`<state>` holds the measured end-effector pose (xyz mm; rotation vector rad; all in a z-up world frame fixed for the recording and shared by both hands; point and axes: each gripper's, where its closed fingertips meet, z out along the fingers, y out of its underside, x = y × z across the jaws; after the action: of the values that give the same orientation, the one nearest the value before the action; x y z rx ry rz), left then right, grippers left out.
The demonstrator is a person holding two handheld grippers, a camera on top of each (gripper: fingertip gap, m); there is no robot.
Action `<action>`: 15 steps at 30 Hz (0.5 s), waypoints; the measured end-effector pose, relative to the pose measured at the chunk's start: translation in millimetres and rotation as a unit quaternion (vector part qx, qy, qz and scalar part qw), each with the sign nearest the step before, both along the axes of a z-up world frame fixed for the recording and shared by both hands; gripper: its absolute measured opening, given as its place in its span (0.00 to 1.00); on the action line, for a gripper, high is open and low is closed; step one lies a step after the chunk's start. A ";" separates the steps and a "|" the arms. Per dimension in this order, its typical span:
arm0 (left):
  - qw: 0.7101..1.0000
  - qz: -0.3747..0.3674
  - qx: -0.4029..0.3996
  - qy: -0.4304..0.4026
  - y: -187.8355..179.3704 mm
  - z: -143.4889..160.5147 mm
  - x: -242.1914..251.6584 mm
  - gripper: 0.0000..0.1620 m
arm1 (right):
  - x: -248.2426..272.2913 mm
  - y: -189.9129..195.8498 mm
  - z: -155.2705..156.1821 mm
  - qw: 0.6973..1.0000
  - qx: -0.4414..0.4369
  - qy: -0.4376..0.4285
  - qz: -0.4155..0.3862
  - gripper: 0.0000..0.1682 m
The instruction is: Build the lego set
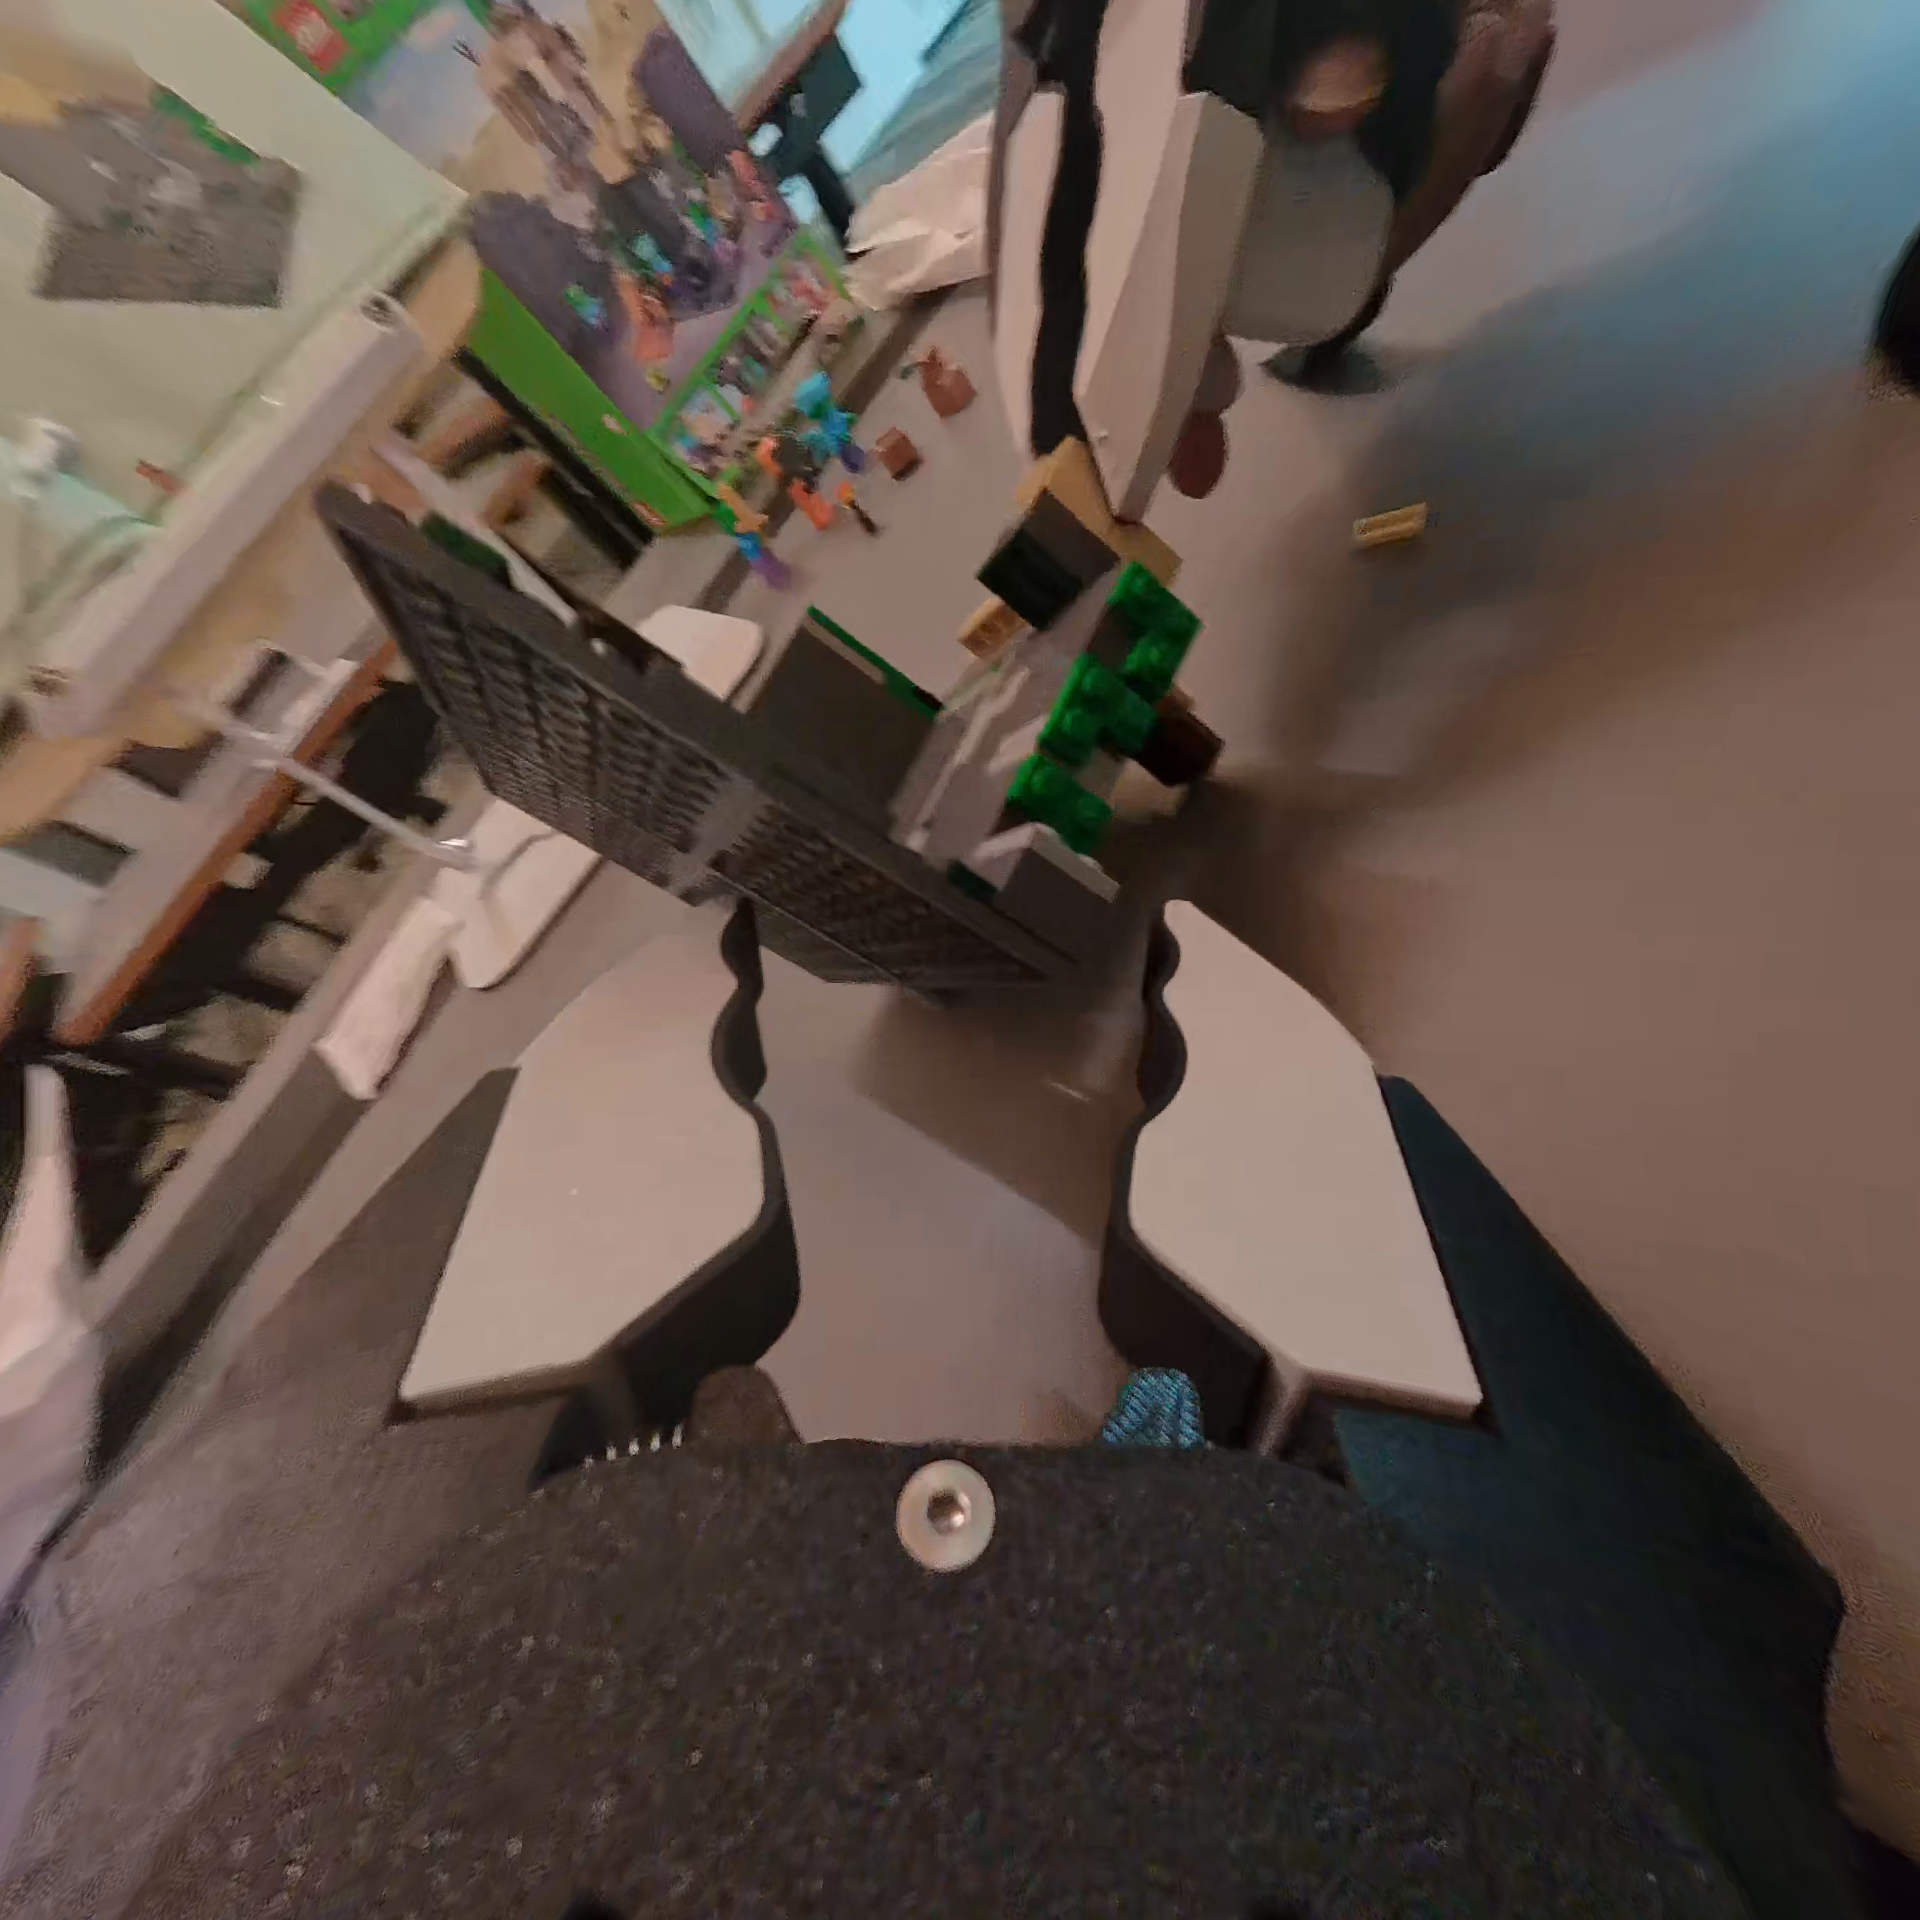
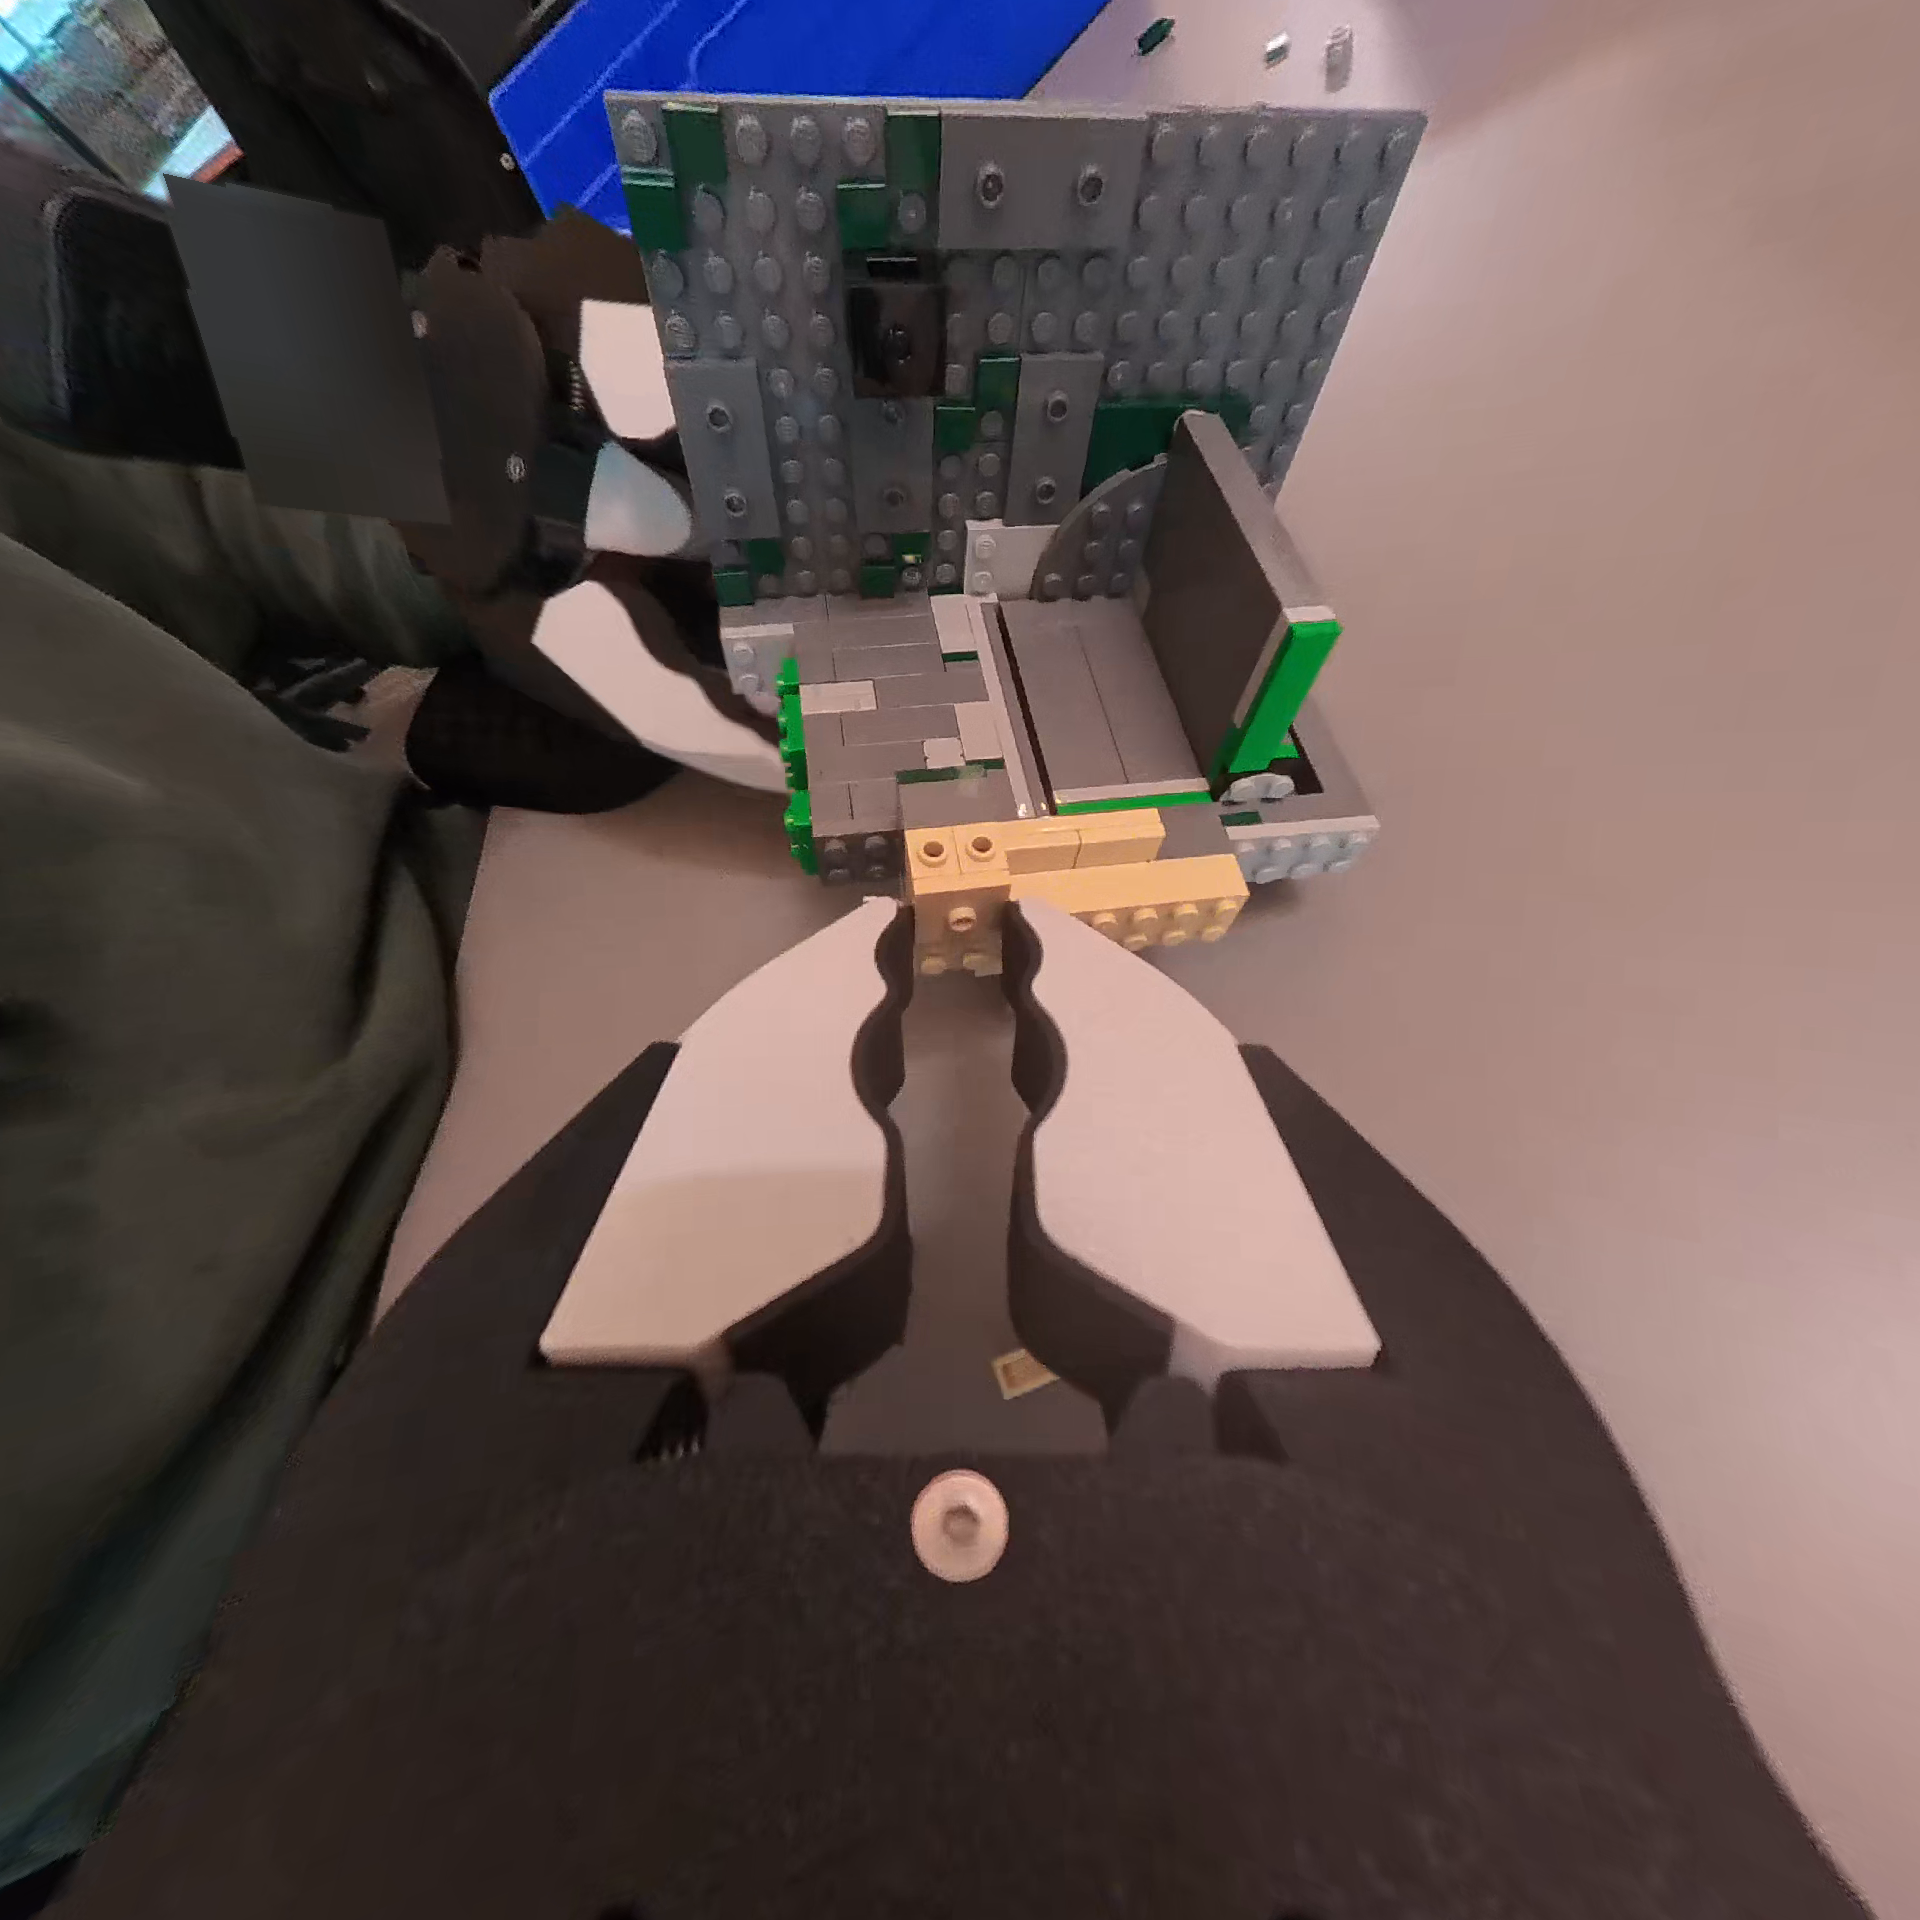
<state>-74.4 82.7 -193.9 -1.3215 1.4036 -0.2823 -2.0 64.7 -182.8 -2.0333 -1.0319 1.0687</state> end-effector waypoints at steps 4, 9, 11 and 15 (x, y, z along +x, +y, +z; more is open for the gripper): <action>0.999 0.012 0.047 0.014 1.3 3.3 0.6 0.38 | -1.7 -7.4 -0.9 1.000 0.010 -0.005 0.013 0.09; 0.996 0.007 0.082 0.021 -7.9 4.3 -0.4 0.34 | -1.8 -19.6 -1.7 0.999 0.023 -0.011 0.035 0.09; 0.997 0.008 0.074 0.021 -8.9 2.4 -1.3 0.34 | -2.1 -21.6 0.8 0.999 0.035 -0.006 0.035 0.10; 0.998 0.009 0.068 0.003 -10.0 7.8 -1.8 0.29 | -1.5 -24.6 5.7 0.998 0.060 -0.001 0.032 0.11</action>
<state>-76.2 72.7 -186.2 -1.2233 1.3913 -0.1683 -3.5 40.1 -177.1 -1.9174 -1.1423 1.0112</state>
